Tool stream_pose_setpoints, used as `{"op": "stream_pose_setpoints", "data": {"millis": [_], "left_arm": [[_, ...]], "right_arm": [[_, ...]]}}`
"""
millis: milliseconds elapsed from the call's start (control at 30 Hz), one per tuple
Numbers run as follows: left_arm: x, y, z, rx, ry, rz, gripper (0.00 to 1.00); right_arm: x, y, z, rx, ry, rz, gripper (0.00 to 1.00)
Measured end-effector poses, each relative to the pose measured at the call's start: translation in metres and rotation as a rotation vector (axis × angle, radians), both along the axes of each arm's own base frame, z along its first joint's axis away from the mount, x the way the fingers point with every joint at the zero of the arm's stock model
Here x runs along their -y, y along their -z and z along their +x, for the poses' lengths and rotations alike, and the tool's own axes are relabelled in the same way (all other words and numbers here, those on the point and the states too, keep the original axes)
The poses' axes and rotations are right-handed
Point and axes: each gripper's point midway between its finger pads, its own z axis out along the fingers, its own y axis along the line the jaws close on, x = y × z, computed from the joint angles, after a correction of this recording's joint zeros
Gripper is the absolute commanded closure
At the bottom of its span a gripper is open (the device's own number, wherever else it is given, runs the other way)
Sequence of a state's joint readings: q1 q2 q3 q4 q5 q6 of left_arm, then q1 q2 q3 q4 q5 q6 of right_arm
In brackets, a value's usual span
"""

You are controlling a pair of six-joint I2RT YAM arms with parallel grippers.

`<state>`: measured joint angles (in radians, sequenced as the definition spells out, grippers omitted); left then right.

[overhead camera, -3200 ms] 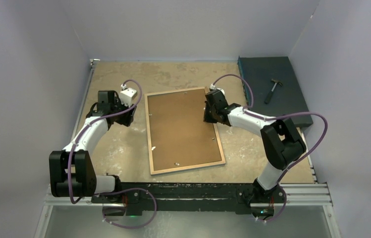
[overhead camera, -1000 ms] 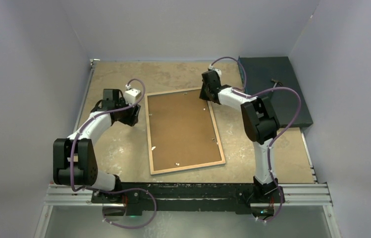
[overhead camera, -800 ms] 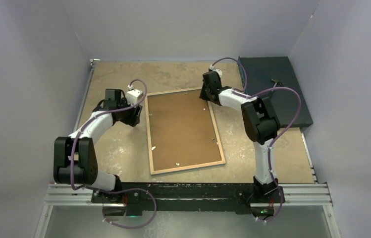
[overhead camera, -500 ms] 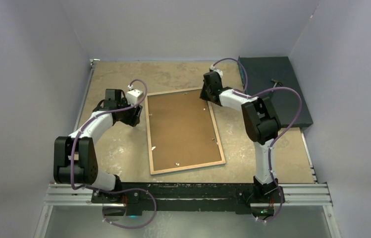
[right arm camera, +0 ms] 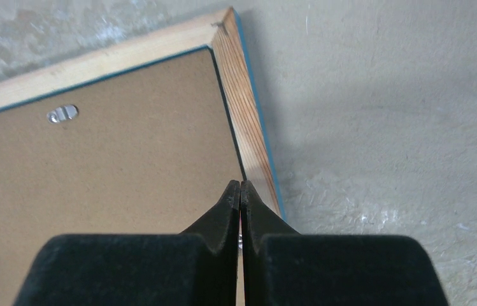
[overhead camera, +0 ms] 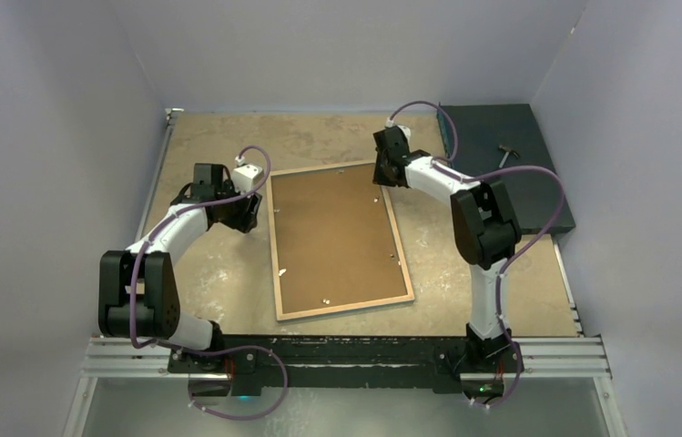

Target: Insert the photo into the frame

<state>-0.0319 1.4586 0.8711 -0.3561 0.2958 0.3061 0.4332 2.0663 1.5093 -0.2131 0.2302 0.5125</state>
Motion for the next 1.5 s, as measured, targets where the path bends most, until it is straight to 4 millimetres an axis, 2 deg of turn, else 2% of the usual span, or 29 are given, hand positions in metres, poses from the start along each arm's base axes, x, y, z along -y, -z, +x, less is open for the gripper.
{"op": "stream_pose_setpoints", "data": {"millis": [200, 400, 567, 667, 700, 1267, 1367, 1500], "left_arm": [[0.000, 0.000, 0.000, 0.000, 0.001, 0.000, 0.47], [0.000, 0.000, 0.000, 0.000, 0.001, 0.000, 0.47], [0.000, 0.000, 0.000, 0.000, 0.001, 0.001, 0.47], [0.000, 0.000, 0.000, 0.001, -0.001, 0.004, 0.47], [0.000, 0.000, 0.000, 0.001, -0.002, 0.004, 0.47], [-0.001, -0.001, 0.001, 0.004, -0.004, 0.006, 0.47], [-0.001, -0.001, 0.001, 0.006, -0.004, 0.006, 0.47], [-0.001, -0.002, 0.001, 0.007, -0.004, 0.006, 0.47]], "right_arm": [[-0.005, -0.021, 0.017, 0.067, -0.007, -0.015, 1.00], [-0.008, -0.025, 0.023, 0.099, -0.017, -0.017, 1.00], [-0.013, -0.014, 0.020, 0.081, -0.037, -0.005, 1.00], [-0.015, 0.010, 0.016, 0.037, -0.050, -0.020, 1.00], [-0.016, 0.011, 0.017, 0.037, -0.049, -0.024, 1.00], [-0.028, -0.010, 0.024, 0.077, -0.074, -0.028, 1.00], [-0.028, -0.005, 0.020, 0.066, -0.071, -0.033, 1.00], [-0.023, 0.013, 0.012, 0.025, -0.064, -0.049, 1.00]]}}
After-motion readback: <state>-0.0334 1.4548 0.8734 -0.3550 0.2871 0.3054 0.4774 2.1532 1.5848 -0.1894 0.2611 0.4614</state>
